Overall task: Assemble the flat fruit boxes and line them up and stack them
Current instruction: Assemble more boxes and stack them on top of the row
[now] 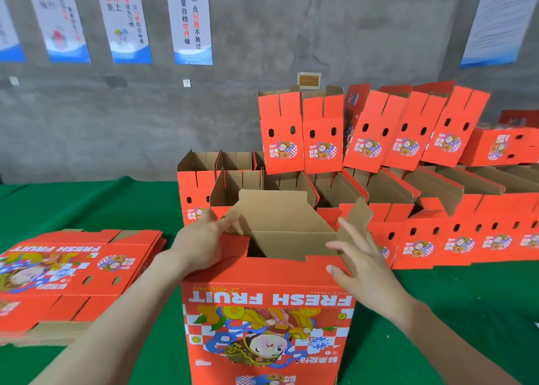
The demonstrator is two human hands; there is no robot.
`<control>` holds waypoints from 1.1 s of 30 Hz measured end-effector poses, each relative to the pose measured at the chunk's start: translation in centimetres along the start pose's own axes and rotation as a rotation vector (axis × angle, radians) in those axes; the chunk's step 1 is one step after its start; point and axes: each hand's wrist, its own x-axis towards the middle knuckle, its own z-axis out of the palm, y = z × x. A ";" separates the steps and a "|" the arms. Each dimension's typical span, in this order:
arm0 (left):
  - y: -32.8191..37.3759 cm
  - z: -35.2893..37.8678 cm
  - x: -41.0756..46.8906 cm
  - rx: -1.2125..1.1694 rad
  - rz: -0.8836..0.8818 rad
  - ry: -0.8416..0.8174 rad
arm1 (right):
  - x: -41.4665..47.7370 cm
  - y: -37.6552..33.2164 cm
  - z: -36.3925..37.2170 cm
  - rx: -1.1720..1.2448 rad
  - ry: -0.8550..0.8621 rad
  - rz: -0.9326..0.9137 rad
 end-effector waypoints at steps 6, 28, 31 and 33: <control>0.4 0.8 2.0 -0.198 0.058 -0.071 | 0.1 -1.0 -0.9 0.028 -0.062 -0.189; -0.7 2.1 0.9 -0.480 -0.002 -0.047 | -0.5 -0.9 -0.4 0.231 0.131 -0.092; -0.7 2.1 1.0 -0.382 -0.011 -0.108 | 1.4 -1.3 -1.2 0.254 0.085 -0.008; -0.7 2.0 1.1 -0.337 -0.031 -0.170 | 3.3 -1.0 -1.2 0.152 0.016 0.065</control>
